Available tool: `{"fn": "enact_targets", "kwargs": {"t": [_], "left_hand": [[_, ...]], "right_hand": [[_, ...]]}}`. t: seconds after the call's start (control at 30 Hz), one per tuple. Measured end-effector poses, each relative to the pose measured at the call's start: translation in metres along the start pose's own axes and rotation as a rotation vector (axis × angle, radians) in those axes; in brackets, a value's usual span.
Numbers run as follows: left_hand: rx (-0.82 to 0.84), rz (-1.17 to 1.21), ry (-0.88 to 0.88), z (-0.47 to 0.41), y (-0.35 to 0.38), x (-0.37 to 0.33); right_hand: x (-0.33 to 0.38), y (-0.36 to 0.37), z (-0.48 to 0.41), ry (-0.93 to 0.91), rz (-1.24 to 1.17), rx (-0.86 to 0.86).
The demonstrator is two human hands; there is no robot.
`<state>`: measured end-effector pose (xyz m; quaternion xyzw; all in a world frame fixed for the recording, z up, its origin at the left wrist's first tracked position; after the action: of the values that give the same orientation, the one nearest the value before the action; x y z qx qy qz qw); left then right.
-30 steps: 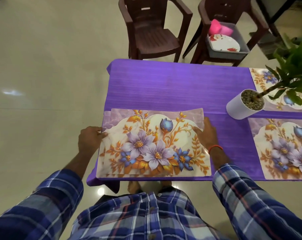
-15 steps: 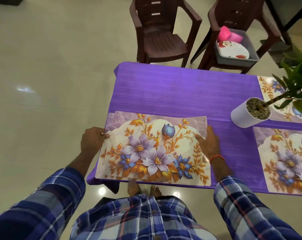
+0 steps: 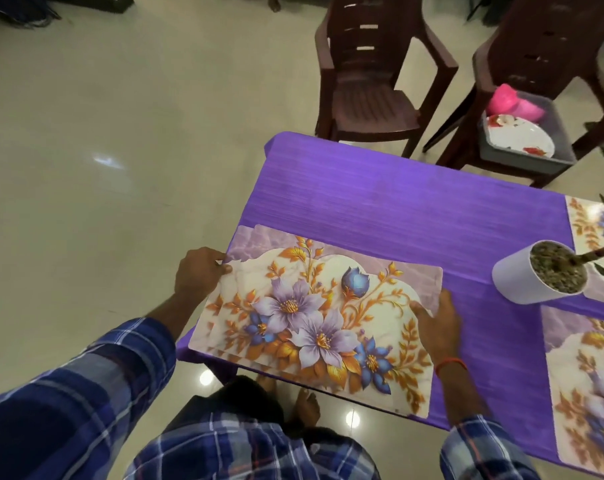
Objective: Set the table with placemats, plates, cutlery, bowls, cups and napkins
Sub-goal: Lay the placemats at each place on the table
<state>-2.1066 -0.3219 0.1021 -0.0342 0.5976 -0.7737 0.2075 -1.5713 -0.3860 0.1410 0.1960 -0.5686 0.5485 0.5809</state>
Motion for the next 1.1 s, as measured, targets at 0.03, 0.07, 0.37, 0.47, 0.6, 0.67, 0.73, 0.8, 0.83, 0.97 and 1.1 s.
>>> {"fn": "enact_targets", "kwargs": {"t": [0.03,0.07,0.37,0.47,0.6,0.67,0.73,0.8,0.83,0.97,1.1], "left_hand": [[-0.007,0.005,-0.004,0.001,0.000,0.001],[-0.011,0.010,-0.009,0.002,0.000,0.001],[0.093,0.045,0.181,0.011,-0.010,-0.014],[0.058,0.130,0.232,0.016,-0.030,-0.007],[0.130,0.439,0.222,0.014,-0.051,0.027],[0.153,0.532,0.205,0.008,-0.061,0.049],[0.146,0.592,0.172,-0.003,-0.072,0.078],[0.154,0.690,0.119,-0.013,-0.080,0.108],[0.152,0.720,0.110,-0.019,-0.086,0.124],[0.140,0.755,0.094,-0.043,-0.103,0.172],[0.175,0.796,0.067,-0.065,-0.119,0.191]], "right_hand": [[0.000,0.000,-0.001,-0.006,0.002,0.002],[-0.001,0.000,-0.002,-0.013,-0.002,0.002],[0.048,-0.009,0.015,-0.132,-0.180,-0.058],[0.073,-0.002,0.031,-0.176,-0.234,-0.073],[0.097,0.028,0.061,-0.210,-0.321,-0.108],[0.106,0.054,0.075,-0.212,-0.347,-0.085],[0.110,0.081,0.089,-0.196,-0.356,-0.098],[0.117,0.110,0.103,-0.201,-0.335,-0.083],[0.120,0.126,0.110,-0.196,-0.322,-0.070],[0.134,0.173,0.127,-0.174,-0.301,-0.060],[0.160,0.202,0.134,-0.174,-0.295,-0.064]]}}
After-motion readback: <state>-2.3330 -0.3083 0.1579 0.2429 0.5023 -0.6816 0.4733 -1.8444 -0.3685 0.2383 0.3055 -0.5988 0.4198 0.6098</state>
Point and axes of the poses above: each hand's wrist, its own z-axis away from the middle knuckle, its own y-axis out of the palm, x = y × z, the point moved 10 cm from there along -z, towards the middle knuckle, and after that the axes turned 15 degrees about -z, right-handed, at the moved point
